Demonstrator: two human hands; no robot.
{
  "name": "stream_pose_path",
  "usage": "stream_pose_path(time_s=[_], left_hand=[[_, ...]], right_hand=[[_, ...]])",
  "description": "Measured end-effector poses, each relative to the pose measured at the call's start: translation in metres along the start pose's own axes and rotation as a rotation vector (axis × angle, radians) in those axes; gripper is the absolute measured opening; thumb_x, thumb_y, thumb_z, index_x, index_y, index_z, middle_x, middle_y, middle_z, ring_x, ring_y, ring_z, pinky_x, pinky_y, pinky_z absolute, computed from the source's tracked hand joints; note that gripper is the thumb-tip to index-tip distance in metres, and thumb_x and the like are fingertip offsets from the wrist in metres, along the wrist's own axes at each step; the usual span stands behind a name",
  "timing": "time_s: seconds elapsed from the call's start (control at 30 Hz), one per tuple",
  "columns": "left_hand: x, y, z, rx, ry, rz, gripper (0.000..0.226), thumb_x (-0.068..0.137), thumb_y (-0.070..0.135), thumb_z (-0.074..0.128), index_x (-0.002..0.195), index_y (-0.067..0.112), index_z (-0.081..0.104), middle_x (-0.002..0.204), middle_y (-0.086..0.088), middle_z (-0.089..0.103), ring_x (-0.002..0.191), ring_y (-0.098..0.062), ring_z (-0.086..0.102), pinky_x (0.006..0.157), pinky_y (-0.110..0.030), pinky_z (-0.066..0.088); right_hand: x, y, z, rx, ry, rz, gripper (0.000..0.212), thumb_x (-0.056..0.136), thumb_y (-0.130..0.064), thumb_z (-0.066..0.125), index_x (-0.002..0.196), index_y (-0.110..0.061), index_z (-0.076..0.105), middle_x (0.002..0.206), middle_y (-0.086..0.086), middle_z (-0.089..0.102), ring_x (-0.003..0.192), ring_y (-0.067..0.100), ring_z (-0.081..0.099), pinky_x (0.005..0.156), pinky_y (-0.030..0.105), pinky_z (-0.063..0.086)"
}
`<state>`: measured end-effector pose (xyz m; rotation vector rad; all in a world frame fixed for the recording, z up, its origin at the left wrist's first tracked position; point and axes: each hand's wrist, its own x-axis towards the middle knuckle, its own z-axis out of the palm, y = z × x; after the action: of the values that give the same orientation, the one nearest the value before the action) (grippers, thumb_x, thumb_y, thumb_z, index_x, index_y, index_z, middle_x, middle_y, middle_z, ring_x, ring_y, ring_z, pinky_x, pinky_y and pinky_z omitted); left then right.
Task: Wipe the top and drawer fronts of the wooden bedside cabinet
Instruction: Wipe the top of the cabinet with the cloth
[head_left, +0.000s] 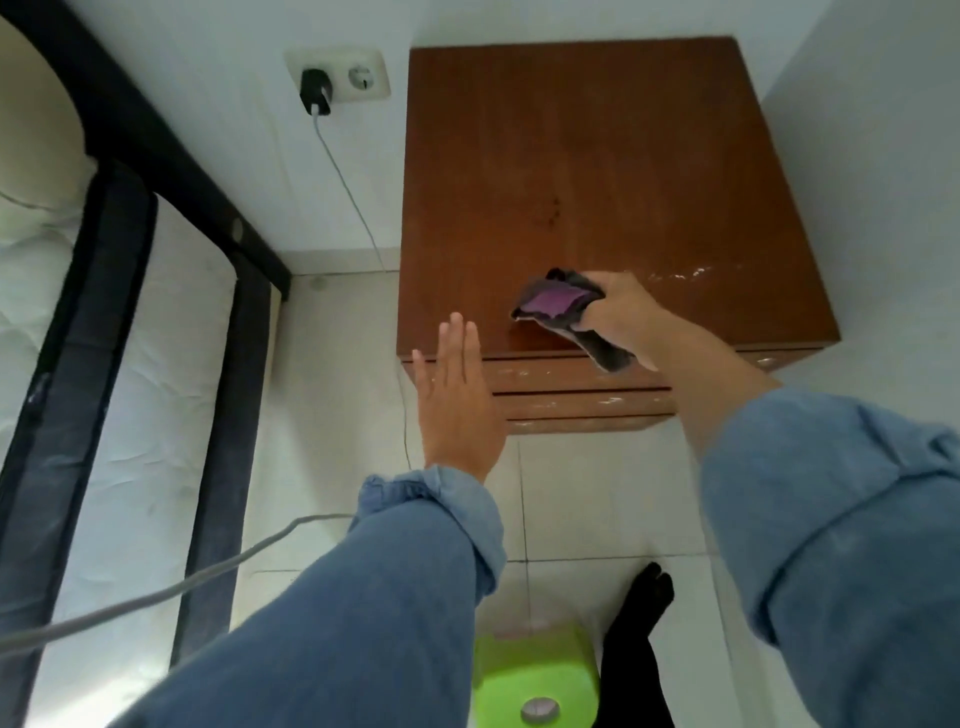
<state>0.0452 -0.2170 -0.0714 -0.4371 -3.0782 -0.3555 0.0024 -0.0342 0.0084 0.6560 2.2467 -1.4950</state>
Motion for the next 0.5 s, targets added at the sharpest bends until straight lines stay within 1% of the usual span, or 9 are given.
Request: stream_pose_path(time_s=[0.03, 0.1, 0.17, 0.2, 0.27, 0.3, 0.33, 0.4, 0.5], left_hand=[[0.0, 0.007, 0.003, 0.021, -0.026, 0.09, 0.076, 0.089, 0.014, 0.046, 0.152, 0.008, 0.005, 0.162, -0.01, 0.001, 0.149, -0.024, -0.002, 0.118, -0.048, -0.004], [0.005, 0.021, 0.008, 0.052, -0.074, 0.205, 0.075, 0.09, 0.016, 0.041, 0.153, 0.009, 0.001, 0.162, -0.008, -0.004, 0.149, -0.023, -0.007, 0.117, -0.048, -0.009], [0.012, 0.045, 0.013, 0.09, -0.082, 0.277, 0.075, 0.089, 0.018, 0.037, 0.152, 0.009, -0.002, 0.162, -0.008, -0.007, 0.149, -0.023, -0.009, 0.116, -0.05, -0.009], [0.015, 0.056, 0.015, 0.098, -0.076, 0.303, 0.076, 0.089, 0.017, 0.038, 0.152, 0.008, -0.002, 0.162, -0.008, -0.007, 0.149, -0.023, -0.009, 0.116, -0.051, -0.009], [0.02, 0.078, 0.023, 0.114, -0.073, 0.345, 0.077, 0.088, 0.016, 0.039, 0.152, 0.008, -0.003, 0.162, -0.008, -0.008, 0.149, -0.022, -0.01, 0.116, -0.053, -0.01], [0.021, 0.087, 0.028, 0.133, -0.083, 0.361, 0.077, 0.089, 0.017, 0.039, 0.152, 0.008, -0.005, 0.162, -0.008, -0.009, 0.148, -0.022, -0.011, 0.115, -0.055, -0.01], [0.021, 0.093, 0.033, 0.154, -0.094, 0.372, 0.077, 0.089, 0.017, 0.038, 0.152, 0.007, -0.006, 0.161, -0.009, -0.011, 0.148, -0.022, -0.012, 0.115, -0.056, -0.01], [0.019, 0.102, 0.042, 0.192, -0.113, 0.381, 0.079, 0.089, 0.019, 0.039, 0.151, 0.007, -0.008, 0.161, -0.009, -0.011, 0.148, -0.023, -0.012, 0.115, -0.057, -0.01], [0.016, 0.108, 0.053, 0.225, -0.13, 0.361, 0.083, 0.085, 0.022, 0.045, 0.152, 0.006, -0.002, 0.161, -0.01, -0.007, 0.149, -0.025, -0.008, 0.115, -0.059, -0.005]], right_hand=[[0.004, -0.001, -0.016, 0.08, 0.042, 0.017, 0.052, 0.084, 0.009, 0.057, 0.13, -0.014, 0.052, 0.113, 0.009, 0.059, 0.086, 0.018, 0.055, 0.059, 0.018, 0.042], [0.011, 0.001, -0.042, 0.151, 0.144, 0.008, 0.053, 0.085, 0.006, 0.056, 0.134, -0.014, 0.049, 0.12, 0.011, 0.059, 0.097, 0.022, 0.055, 0.06, 0.017, 0.044], [0.021, 0.012, -0.072, 0.191, 0.274, 0.009, 0.049, 0.088, 0.004, 0.054, 0.133, -0.014, 0.049, 0.118, 0.01, 0.059, 0.101, 0.024, 0.056, 0.057, 0.014, 0.045], [0.024, 0.018, -0.085, 0.198, 0.333, 0.016, 0.049, 0.088, 0.003, 0.054, 0.134, -0.016, 0.049, 0.116, 0.008, 0.058, 0.102, 0.023, 0.056, 0.063, 0.015, 0.048], [0.031, 0.037, -0.118, 0.162, 0.435, 0.035, 0.051, 0.087, 0.0, 0.055, 0.133, -0.021, 0.05, 0.116, 0.004, 0.059, 0.105, 0.023, 0.057, 0.083, 0.029, 0.051], [0.031, 0.045, -0.131, 0.138, 0.47, 0.044, 0.05, 0.086, -0.003, 0.057, 0.132, -0.023, 0.051, 0.117, 0.004, 0.06, 0.106, 0.025, 0.059, 0.089, 0.036, 0.051], [0.032, 0.054, -0.142, 0.117, 0.501, 0.045, 0.05, 0.085, -0.003, 0.057, 0.13, -0.023, 0.053, 0.117, 0.005, 0.061, 0.106, 0.026, 0.059, 0.091, 0.039, 0.05], [0.031, 0.07, -0.159, 0.1, 0.57, 0.041, 0.047, 0.084, -0.003, 0.058, 0.129, -0.017, 0.054, 0.115, 0.006, 0.061, 0.103, 0.025, 0.058, 0.091, 0.036, 0.049], [0.035, 0.094, -0.179, 0.017, 0.725, 0.061, 0.04, 0.079, -0.02, 0.06, 0.119, -0.015, 0.061, 0.114, 0.015, 0.066, 0.103, 0.032, 0.062, 0.093, 0.044, 0.051]])
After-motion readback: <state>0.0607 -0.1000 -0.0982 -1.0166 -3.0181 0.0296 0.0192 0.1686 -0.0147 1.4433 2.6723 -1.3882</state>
